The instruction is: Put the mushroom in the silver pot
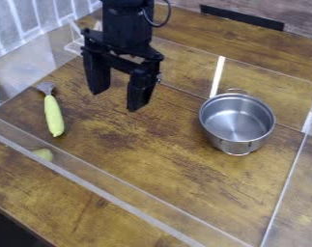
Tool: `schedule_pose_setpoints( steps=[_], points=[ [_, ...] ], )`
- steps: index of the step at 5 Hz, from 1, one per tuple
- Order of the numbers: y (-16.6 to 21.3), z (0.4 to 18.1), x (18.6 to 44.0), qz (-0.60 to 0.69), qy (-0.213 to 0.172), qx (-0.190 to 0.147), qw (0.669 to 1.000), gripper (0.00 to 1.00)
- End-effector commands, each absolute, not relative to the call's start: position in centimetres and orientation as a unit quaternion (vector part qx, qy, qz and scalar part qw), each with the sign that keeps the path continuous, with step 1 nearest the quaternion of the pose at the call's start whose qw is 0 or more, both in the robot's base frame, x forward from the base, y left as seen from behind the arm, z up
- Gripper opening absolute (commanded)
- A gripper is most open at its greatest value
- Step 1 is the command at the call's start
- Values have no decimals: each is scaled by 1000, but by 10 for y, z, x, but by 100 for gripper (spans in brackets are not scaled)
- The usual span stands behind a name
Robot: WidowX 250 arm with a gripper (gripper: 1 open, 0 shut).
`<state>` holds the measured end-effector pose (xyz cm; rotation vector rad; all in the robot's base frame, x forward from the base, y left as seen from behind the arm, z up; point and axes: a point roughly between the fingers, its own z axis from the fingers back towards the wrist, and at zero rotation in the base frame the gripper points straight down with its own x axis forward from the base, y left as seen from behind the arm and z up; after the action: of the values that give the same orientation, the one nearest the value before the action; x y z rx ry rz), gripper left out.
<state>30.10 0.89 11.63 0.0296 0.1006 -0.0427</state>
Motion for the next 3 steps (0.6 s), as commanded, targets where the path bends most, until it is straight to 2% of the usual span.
schedule_pose_setpoints(
  steps=[1, 3],
  points=[
    [20, 128, 309, -11, 25, 21, 999, 100],
    [25, 122, 312, -8, 30, 25, 999, 100]
  ],
)
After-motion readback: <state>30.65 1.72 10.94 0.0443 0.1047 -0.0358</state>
